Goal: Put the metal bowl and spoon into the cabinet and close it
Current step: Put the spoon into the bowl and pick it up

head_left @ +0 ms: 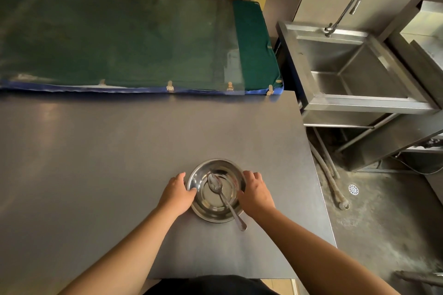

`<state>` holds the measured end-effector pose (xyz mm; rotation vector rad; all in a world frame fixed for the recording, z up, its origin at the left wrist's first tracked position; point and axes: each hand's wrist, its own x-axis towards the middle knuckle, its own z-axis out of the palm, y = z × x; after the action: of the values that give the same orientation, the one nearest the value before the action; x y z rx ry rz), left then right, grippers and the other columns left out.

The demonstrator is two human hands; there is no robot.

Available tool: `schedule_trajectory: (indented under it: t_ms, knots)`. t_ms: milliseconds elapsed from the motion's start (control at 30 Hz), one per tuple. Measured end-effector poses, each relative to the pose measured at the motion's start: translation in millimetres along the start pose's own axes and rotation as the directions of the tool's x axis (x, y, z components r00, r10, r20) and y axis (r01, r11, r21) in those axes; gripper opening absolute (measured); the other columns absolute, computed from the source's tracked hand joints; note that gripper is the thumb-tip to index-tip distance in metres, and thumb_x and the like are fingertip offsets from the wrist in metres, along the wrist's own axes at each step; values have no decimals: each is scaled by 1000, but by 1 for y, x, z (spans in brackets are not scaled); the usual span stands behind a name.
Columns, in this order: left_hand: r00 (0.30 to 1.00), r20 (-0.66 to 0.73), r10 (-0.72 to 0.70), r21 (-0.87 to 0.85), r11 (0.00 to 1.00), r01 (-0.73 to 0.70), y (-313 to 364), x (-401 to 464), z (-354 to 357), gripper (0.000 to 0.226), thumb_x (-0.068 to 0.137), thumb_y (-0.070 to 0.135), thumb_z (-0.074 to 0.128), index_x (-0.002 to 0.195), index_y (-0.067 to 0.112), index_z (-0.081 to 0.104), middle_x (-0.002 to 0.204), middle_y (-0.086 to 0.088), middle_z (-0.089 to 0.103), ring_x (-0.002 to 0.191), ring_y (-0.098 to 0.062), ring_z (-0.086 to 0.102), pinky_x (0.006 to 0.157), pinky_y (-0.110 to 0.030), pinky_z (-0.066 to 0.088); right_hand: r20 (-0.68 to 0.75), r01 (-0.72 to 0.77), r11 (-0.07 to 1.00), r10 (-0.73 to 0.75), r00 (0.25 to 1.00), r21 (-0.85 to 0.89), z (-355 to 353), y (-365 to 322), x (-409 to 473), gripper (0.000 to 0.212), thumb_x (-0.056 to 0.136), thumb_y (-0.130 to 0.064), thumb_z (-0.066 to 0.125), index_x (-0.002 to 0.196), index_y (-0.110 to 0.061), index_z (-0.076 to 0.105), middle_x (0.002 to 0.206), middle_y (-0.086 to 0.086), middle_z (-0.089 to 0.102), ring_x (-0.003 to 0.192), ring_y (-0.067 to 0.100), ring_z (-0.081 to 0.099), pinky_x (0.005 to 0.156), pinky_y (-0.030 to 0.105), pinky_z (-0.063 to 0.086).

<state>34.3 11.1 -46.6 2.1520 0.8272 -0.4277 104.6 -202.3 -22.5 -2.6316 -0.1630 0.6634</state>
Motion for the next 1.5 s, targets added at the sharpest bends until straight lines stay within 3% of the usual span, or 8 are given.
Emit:
schedule_trajectory:
  t_ms: [167, 300, 600, 867, 1000, 1133, 1300, 1500]
  knots:
    - [997, 29, -68, -131, 989, 71, 4, 3, 1, 66, 87, 25, 65, 149, 18, 43, 132, -8, 63, 108, -24, 63, 87, -29, 45, 100, -63, 993, 53, 994, 96, -2, 5, 8, 44, 90, -10, 54, 133, -13, 51, 128, 11, 56, 107, 29, 62, 90, 38, 53]
    - [995, 37, -93, -224, 969, 99, 5, 1, 3, 52, 84, 18, 64, 136, 20, 55, 97, 9, 65, 90, -24, 69, 83, -44, 60, 127, -81, 985, 62, 990, 150, -3, 10, 13, 45, 88, -9, 57, 133, -15, 52, 128, 11, 55, 107, 28, 60, 92, 36, 53]
    - [998, -5, -70, -272, 960, 66, 16, -7, 1, 38, 84, 7, 53, 113, 29, 64, 91, -5, 76, 81, -37, 72, 73, -49, 62, 180, -78, 992, 59, 982, 103, -14, 17, 16, 54, 85, 3, 52, 137, -9, 49, 134, 13, 55, 118, 31, 58, 91, 33, 51]
    - [992, 78, 97, -308, 949, -69, 37, -10, -25, 41, 76, 16, 54, 111, 26, 71, 94, 1, 77, 78, -25, 70, 83, -50, 60, 24, -131, 960, 129, 991, 249, -48, 8, -19, 46, 80, 4, 57, 122, -12, 64, 110, 7, 70, 90, 30, 70, 77, 41, 61]
    - [971, 133, 198, -371, 918, -137, 66, -12, -43, 37, 82, 12, 57, 114, 23, 71, 97, 1, 77, 80, -25, 76, 68, -47, 64, -91, -169, 913, 217, 972, 371, -72, 2, -53, 40, 79, 3, 59, 115, -13, 68, 94, 3, 68, 78, 32, 73, 70, 45, 63]
    - [926, 182, 330, -362, 898, -249, 109, -16, -56, 34, 86, 7, 61, 116, 17, 71, 97, 0, 75, 80, -25, 74, 67, -47, 64, -186, -196, 861, 313, 931, 469, -95, 4, -89, 42, 84, 0, 60, 125, -10, 65, 101, 4, 68, 68, 28, 75, 56, 32, 61]
    - [838, 249, 486, -341, 854, -394, 167, -40, -53, 36, 88, 8, 69, 123, 16, 67, 92, 7, 65, 74, -10, 66, 55, -35, 62, -278, -184, 780, 416, 866, 598, -122, 22, -137, 48, 87, -1, 68, 134, -11, 61, 120, 4, 64, 67, 21, 76, 61, 36, 65]
    - [666, 390, 636, -318, 772, -550, 229, -91, -20, 40, 86, 1, 67, 123, 16, 67, 101, -2, 69, 88, -20, 69, 63, -42, 64, -374, -134, 678, 547, 749, 723, -146, 68, -211, 45, 88, 0, 70, 131, -12, 63, 99, -6, 66, 65, 10, 75, 54, 26, 61]
